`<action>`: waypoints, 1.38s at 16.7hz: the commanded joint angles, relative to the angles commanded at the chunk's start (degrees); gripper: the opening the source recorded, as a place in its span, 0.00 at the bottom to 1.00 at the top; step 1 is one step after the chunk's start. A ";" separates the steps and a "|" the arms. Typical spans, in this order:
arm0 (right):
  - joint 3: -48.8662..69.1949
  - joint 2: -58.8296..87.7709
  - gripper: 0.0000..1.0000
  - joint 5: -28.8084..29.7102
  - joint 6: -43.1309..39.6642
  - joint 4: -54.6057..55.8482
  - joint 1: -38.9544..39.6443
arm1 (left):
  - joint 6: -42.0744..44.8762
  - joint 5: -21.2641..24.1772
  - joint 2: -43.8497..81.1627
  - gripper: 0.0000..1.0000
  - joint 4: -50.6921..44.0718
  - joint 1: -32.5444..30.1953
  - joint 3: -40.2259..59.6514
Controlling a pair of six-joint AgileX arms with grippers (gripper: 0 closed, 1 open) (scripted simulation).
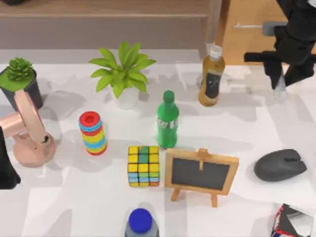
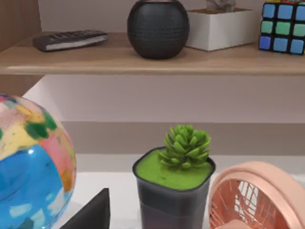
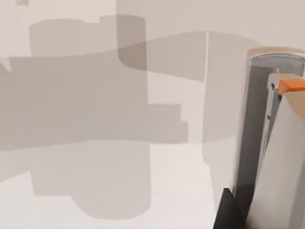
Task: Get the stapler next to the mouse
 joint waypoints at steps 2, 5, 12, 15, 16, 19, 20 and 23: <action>-0.37 -0.01 0.00 -0.01 0.00 0.66 0.11 | 0.00 0.00 0.00 1.00 0.00 0.00 0.00; -1.14 0.29 0.00 -0.15 0.01 1.65 0.59 | 0.00 0.00 0.00 1.00 0.00 0.00 0.00; -3.55 2.57 0.00 -0.66 0.10 3.06 2.28 | 0.00 0.00 0.00 1.00 0.00 0.00 0.00; -3.55 2.57 0.00 -0.66 0.10 3.06 2.28 | 0.00 0.00 0.00 1.00 0.00 0.00 0.00; -3.55 2.57 0.08 -0.66 0.10 3.06 2.28 | 0.00 0.00 0.00 1.00 0.00 0.00 0.00; -3.55 2.57 0.30 -0.66 0.10 3.06 2.28 | 0.00 0.00 0.00 1.00 0.00 0.00 0.00; -3.55 2.57 0.38 -0.66 0.10 3.06 2.28 | 0.00 0.00 0.00 1.00 0.00 0.00 0.00; -3.55 2.57 0.60 -0.66 0.10 3.06 2.28 | 0.00 0.00 0.00 1.00 0.00 0.00 0.00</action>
